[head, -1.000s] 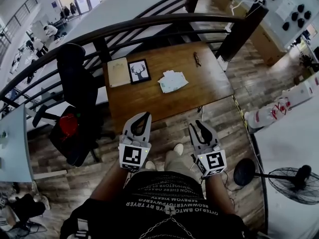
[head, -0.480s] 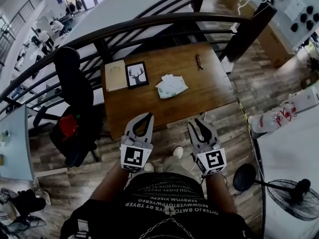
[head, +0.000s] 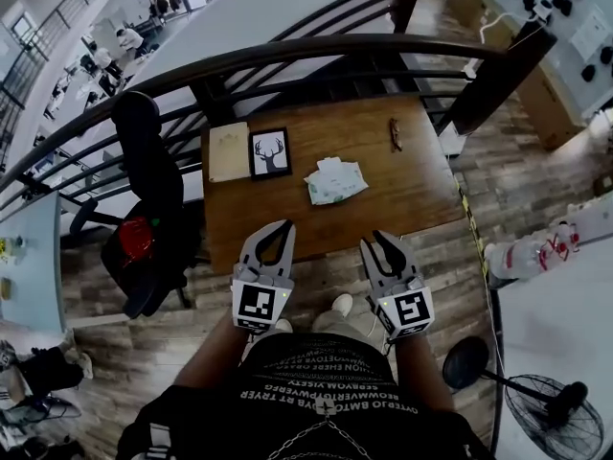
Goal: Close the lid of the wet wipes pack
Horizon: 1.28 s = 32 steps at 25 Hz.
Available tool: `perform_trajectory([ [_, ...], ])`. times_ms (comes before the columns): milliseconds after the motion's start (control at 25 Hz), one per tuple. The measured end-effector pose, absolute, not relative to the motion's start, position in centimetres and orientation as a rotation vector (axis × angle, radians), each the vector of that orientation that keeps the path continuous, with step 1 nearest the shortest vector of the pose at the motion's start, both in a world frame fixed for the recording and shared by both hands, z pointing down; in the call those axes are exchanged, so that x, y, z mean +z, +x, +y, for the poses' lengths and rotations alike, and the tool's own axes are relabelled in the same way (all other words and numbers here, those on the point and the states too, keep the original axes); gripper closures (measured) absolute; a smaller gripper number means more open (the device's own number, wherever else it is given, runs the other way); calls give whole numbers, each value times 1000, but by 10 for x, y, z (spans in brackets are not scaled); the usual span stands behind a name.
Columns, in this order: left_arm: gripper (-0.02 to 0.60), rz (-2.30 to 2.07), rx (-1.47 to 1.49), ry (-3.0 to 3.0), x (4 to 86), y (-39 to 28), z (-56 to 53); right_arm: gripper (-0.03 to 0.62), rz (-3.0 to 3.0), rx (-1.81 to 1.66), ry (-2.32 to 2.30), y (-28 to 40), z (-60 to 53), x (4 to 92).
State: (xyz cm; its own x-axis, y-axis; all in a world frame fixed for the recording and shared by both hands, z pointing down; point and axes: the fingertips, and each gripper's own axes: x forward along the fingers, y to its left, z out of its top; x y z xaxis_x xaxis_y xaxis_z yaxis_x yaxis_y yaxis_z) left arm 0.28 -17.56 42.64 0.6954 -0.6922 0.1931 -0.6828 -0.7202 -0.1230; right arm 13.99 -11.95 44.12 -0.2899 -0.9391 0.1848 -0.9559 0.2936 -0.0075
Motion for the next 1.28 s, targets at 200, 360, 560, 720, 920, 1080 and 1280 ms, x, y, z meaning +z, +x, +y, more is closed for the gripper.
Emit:
perform_trajectory([
  [200, 554, 1211, -355, -2824, 417, 20, -187, 491, -2456, 166, 1713, 155, -134, 436],
  [360, 554, 1252, -333, -2800, 410, 41, -192, 491, -2492, 133, 1665, 173, -141, 429],
  [560, 554, 1286, -292, -2788, 406, 70, -189, 494, -2519, 106, 1610, 199, -145, 427],
  [720, 554, 1330, -317, -2773, 413, 76, -189, 499, -2537, 107, 1573, 210, -148, 433],
  [920, 554, 1384, -346, -2767, 420, 72, -194, 502, -2548, 145, 1549, 214, -157, 444],
  [1080, 554, 1425, -372, -2763, 427, 63, -203, 502, -2559, 181, 1525, 210, -172, 453],
  [1280, 554, 1445, -390, -2761, 432, 56, -226, 502, -2554, 196, 1510, 206, -192, 462],
])
